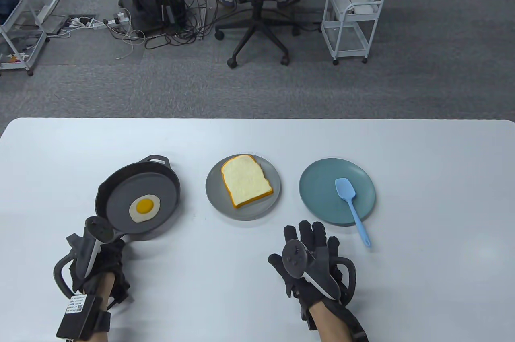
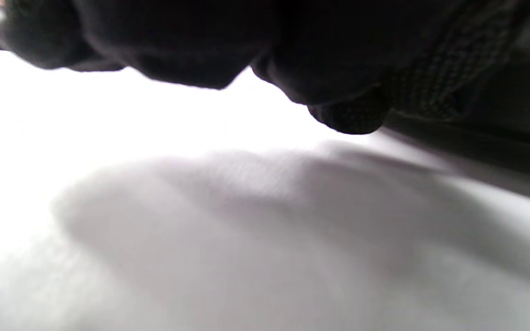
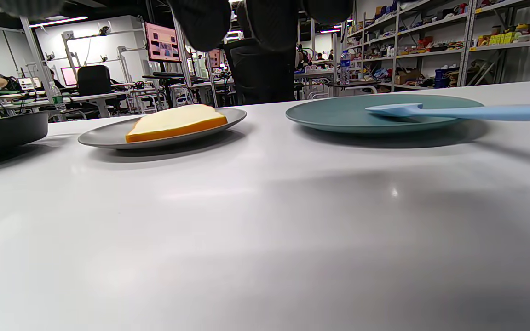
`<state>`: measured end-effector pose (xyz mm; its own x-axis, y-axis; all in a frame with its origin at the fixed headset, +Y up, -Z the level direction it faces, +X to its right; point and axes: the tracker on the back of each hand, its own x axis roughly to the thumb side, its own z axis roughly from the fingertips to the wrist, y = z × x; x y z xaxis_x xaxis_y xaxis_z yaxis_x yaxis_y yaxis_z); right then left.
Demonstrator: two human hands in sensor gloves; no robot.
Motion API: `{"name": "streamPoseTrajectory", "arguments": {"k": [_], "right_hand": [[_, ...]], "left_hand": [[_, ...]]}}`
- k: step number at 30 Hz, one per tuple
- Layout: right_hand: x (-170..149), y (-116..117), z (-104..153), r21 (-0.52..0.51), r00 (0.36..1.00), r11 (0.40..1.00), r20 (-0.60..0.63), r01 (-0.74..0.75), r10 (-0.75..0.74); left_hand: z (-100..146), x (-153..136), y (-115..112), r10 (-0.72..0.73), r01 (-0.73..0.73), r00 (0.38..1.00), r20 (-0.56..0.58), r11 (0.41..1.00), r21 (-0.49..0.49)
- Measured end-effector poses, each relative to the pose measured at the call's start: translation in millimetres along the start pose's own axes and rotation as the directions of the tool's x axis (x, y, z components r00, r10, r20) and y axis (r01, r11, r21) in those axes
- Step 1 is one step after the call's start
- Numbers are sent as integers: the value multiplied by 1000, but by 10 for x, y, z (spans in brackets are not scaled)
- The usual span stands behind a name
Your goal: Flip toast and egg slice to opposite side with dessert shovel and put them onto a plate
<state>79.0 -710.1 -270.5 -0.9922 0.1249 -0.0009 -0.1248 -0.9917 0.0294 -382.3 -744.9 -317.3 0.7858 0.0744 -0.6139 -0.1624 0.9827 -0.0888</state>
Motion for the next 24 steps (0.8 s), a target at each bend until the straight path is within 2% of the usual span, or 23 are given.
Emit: {"name": "streamPoseTrajectory", "arguments": {"k": [7, 13, 18, 21, 24], "right_hand": [[-6, -7, 4, -2, 1000, 1000, -10, -2, 2], [-19, -14, 2, -13, 1000, 1000, -12, 8, -8], [-52, -63, 20, -67, 999, 997, -25, 37, -39], [-83, -101, 28, -94, 997, 993, -29, 67, -70], [-100, -126, 39, -105, 996, 992, -31, 75, -78]], "left_hand": [[292, 186, 232, 4, -21, 990, 143, 993, 118], [608, 406, 354, -35, -12, 959, 280, 986, 164], [872, 626, 363, -92, 22, 890, 447, 987, 158], [1003, 768, 291, -129, 59, 846, 518, 987, 150], [1115, 908, 195, -165, 116, 775, 610, 986, 119]]}}
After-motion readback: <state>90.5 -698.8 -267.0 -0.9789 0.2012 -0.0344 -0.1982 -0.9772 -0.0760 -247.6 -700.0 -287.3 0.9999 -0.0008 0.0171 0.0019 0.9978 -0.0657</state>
